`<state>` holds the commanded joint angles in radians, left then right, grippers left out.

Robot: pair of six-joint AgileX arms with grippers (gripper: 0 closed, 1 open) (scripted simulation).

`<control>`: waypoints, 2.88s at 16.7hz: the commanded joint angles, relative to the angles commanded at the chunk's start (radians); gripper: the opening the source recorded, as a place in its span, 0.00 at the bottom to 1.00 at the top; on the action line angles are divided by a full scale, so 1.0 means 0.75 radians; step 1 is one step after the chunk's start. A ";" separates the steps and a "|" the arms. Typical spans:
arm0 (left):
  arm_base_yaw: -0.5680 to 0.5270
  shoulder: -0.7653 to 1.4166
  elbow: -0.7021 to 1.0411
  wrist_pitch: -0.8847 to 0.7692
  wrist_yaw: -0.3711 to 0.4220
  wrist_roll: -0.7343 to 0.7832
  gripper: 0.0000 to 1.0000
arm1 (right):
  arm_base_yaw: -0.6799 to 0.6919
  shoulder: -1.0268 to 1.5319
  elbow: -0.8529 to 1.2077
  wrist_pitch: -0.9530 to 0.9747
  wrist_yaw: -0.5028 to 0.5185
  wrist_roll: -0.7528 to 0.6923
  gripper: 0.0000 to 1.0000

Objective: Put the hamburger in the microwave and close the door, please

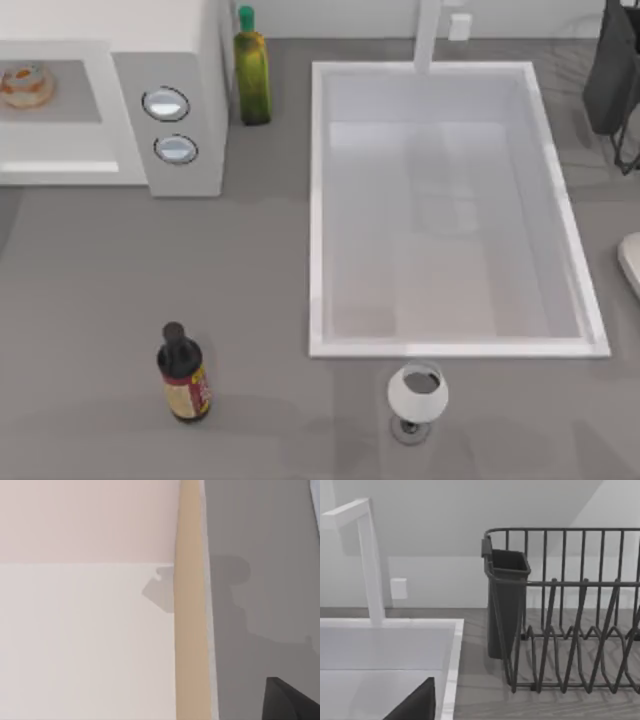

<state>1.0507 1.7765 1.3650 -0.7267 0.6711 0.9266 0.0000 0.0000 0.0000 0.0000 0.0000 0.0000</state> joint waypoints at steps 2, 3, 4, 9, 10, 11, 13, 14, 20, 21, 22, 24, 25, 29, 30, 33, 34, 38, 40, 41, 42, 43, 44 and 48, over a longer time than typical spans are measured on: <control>0.001 0.032 -0.070 0.104 0.002 0.002 0.00 | 0.000 0.000 0.000 0.000 0.000 0.000 1.00; 0.001 0.052 -0.112 0.176 0.003 0.004 0.00 | 0.000 0.000 0.000 0.000 0.000 0.000 1.00; 0.002 0.073 -0.157 0.253 0.004 0.005 0.00 | 0.000 0.000 0.000 0.000 0.000 0.000 1.00; 0.006 0.143 -0.308 0.455 0.006 0.007 0.00 | 0.000 0.000 0.000 0.000 0.000 0.000 1.00; 0.006 0.143 -0.309 0.456 0.006 0.007 0.00 | 0.000 0.000 0.000 0.000 0.000 0.000 1.00; 0.006 0.143 -0.309 0.456 0.006 0.007 0.00 | 0.000 0.000 0.000 0.000 0.000 0.000 1.00; -0.001 0.134 -0.311 0.454 0.004 0.002 0.00 | 0.000 0.000 0.000 0.000 0.000 0.000 1.00; -0.006 0.117 -0.329 0.464 -0.003 -0.011 0.00 | 0.000 0.000 0.000 0.000 0.000 0.000 1.00; -0.149 -0.143 -0.669 0.617 -0.075 -0.171 0.00 | 0.000 0.000 0.000 0.000 0.000 0.000 1.00; -0.176 -0.190 -0.727 0.646 -0.086 -0.198 0.00 | 0.000 0.000 0.000 0.000 0.000 0.000 1.00; -0.199 -0.229 -0.772 0.671 -0.096 -0.220 0.00 | 0.000 0.000 0.000 0.000 0.000 0.000 1.00; -0.227 -0.275 -0.819 0.700 -0.106 -0.246 0.00 | 0.000 0.000 0.000 0.000 0.000 0.000 1.00; -0.228 -0.277 -0.822 0.702 -0.106 -0.248 0.00 | 0.000 0.000 0.000 0.000 0.000 0.000 1.00; -0.225 -0.276 -0.826 0.699 -0.104 -0.251 0.00 | 0.000 0.000 0.000 0.000 0.000 0.000 1.00; -0.243 -0.295 -0.843 0.707 -0.116 -0.269 0.00 | 0.000 0.000 0.000 0.000 0.000 0.000 1.00; -0.368 -0.425 -0.958 0.750 -0.187 -0.387 0.00 | 0.000 0.000 0.000 0.000 0.000 0.000 1.00; -0.424 -0.484 -1.007 0.767 -0.218 -0.437 0.00 | 0.000 0.000 0.000 0.000 0.000 0.000 1.00; -0.610 -0.673 -1.177 0.832 -0.328 -0.612 0.00 | 0.000 0.000 0.000 0.000 0.000 0.000 1.00; -0.627 -0.691 -1.195 0.840 -0.340 -0.630 0.00 | 0.000 0.000 0.000 0.000 0.000 0.000 1.00; -0.627 -0.691 -1.195 0.840 -0.340 -0.630 0.00 | 0.000 0.000 0.000 0.000 0.000 0.000 1.00; -0.627 -0.691 -1.195 0.840 -0.340 -0.630 0.00 | 0.000 0.000 0.000 0.000 0.000 0.000 1.00; -0.622 -0.685 -1.192 0.837 -0.335 -0.630 0.00 | 0.000 0.000 0.000 0.000 0.000 0.000 1.00; -0.625 -0.687 -1.193 0.837 -0.338 -0.633 0.00 | 0.000 0.000 0.000 0.000 0.000 0.000 1.00; -0.768 -0.747 -1.234 0.842 -0.454 -0.763 0.00 | 0.000 0.000 0.000 0.000 0.000 0.000 1.00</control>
<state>0.4747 1.2165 0.4398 -0.0949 0.3309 0.3543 0.0000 0.0000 0.0000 0.0000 0.0000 0.0000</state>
